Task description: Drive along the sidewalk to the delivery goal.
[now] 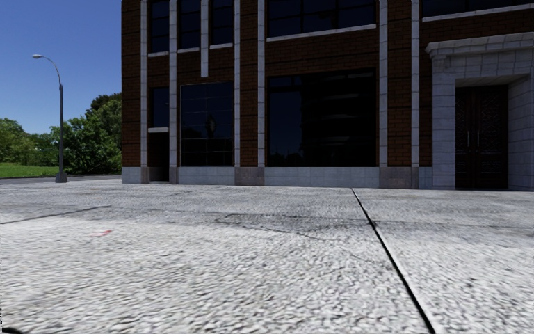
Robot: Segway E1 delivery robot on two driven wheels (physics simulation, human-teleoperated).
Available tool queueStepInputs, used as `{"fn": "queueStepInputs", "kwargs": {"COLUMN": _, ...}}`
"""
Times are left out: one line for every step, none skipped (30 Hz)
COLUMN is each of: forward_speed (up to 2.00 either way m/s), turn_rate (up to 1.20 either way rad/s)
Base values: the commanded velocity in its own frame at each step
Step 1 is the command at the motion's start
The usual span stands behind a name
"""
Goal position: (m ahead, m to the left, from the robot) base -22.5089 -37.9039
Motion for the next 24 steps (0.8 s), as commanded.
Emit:
{"fn": "queueStepInputs", "kwargs": {"forward_speed": 1.36, "turn_rate": 0.0}}
{"fn": "queueStepInputs", "kwargs": {"forward_speed": 1.36, "turn_rate": 0.0}}
{"fn": "queueStepInputs", "kwargs": {"forward_speed": 1.36, "turn_rate": 0.05}}
{"fn": "queueStepInputs", "kwargs": {"forward_speed": 1.36, "turn_rate": 0.22}}
{"fn": "queueStepInputs", "kwargs": {"forward_speed": 1.36, "turn_rate": 0.22}}
{"fn": "queueStepInputs", "kwargs": {"forward_speed": 1.36, "turn_rate": 0.34}}
{"fn": "queueStepInputs", "kwargs": {"forward_speed": 1.36, "turn_rate": 0.38}}
{"fn": "queueStepInputs", "kwargs": {"forward_speed": 1.36, "turn_rate": 0.38}}
{"fn": "queueStepInputs", "kwargs": {"forward_speed": 1.36, "turn_rate": 0.42}}
{"fn": "queueStepInputs", "kwargs": {"forward_speed": 1.36, "turn_rate": 0.44}}
{"fn": "queueStepInputs", "kwargs": {"forward_speed": 1.36, "turn_rate": 0.45}}
{"fn": "queueStepInputs", "kwargs": {"forward_speed": 1.36, "turn_rate": 0.45}}
{"fn": "queueStepInputs", "kwargs": {"forward_speed": 1.36, "turn_rate": 0.49}}
{"fn": "queueStepInputs", "kwargs": {"forward_speed": 1.36, "turn_rate": 0.54}}
{"fn": "queueStepInputs", "kwargs": {"forward_speed": 1.36, "turn_rate": 0.57}}
{"fn": "queueStepInputs", "kwargs": {"forward_speed": 1.36, "turn_rate": 0.57}}
{"fn": "queueStepInputs", "kwargs": {"forward_speed": 1.36, "turn_rate": 0.6}}
{"fn": "queueStepInputs", "kwargs": {"forward_speed": 1.36, "turn_rate": 0.62}}
{"fn": "queueStepInputs", "kwargs": {"forward_speed": 1.36, "turn_rate": 0.62}}
{"fn": "queueStepInputs", "kwargs": {"forward_speed": 1.36, "turn_rate": 0.65}}
{"fn": "queueStepInputs", "kwargs": {"forward_speed": 1.36, "turn_rate": 0.68}}
{"fn": "queueStepInputs", "kwargs": {"forward_speed": 1.36, "turn_rate": 0.69}}
{"fn": "queueStepInputs", "kwargs": {"forward_speed": 1.36, "turn_rate": 0.69}}
{"fn": "queueStepInputs", "kwargs": {"forward_speed": 1.36, "turn_rate": 0.69}}
